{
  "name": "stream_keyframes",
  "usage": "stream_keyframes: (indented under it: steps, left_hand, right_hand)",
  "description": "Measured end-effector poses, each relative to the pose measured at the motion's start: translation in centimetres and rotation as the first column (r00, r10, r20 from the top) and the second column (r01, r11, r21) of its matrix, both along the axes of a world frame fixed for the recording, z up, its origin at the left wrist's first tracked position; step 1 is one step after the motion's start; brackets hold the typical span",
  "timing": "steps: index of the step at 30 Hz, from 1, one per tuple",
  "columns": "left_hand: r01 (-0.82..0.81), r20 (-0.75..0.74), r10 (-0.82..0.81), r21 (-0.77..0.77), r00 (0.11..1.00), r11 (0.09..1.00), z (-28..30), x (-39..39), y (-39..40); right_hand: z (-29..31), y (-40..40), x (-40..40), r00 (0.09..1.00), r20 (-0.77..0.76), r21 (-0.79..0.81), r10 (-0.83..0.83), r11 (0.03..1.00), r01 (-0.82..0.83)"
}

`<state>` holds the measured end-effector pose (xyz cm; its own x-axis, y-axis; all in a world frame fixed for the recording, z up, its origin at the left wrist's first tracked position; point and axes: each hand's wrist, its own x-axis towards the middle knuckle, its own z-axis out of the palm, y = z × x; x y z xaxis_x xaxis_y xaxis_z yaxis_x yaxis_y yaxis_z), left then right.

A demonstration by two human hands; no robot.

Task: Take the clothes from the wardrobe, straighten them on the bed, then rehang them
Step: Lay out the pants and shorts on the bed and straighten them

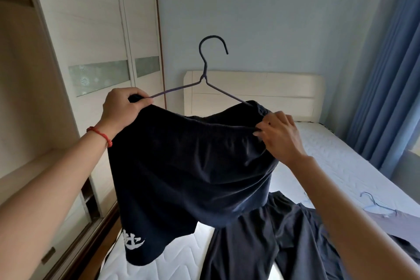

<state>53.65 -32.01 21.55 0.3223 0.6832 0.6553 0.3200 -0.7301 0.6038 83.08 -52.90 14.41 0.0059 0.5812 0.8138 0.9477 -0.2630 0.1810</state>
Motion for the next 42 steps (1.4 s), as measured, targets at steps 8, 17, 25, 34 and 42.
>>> stream_keyframes:
  steps: [8, 17, 25, 34, 42]
  left_hand:
    - [0.123, -0.030, -0.125, -0.045, 0.992, 0.991, 0.0, 0.1, 0.1]
    - [0.082, -0.005, -0.083, -0.112, 0.997, 0.990, 0.6, 0.8, 1.6]
    - [0.114, -0.149, -0.127, -0.090, 0.981, 0.989, -1.4, 0.5, 2.6]
    - [0.420, 0.175, -0.407, -0.630, 0.897, 0.654, -5.1, -3.0, 3.1]
    - [0.106, 0.314, 0.022, -0.385, 0.949, 0.917, -5.2, -1.8, 2.8]
  right_hand:
    - [3.3, 0.1, 1.6, 0.814, -0.576, -0.135, -0.068, 0.991, -0.013]
    - [1.8, 0.5, 0.5, 0.664, -0.744, -0.083, 0.075, 0.976, -0.203]
    - [1.2, 0.6, 0.1, 0.554, -0.769, 0.314, 0.319, 0.943, -0.107]
    - [0.7, 0.0, 0.4, 0.559, -0.759, 0.357, 0.334, 0.931, -0.071]
    - [0.3, 0.2, -0.6, 0.639, -0.726, 0.246, 0.253, 0.964, -0.103]
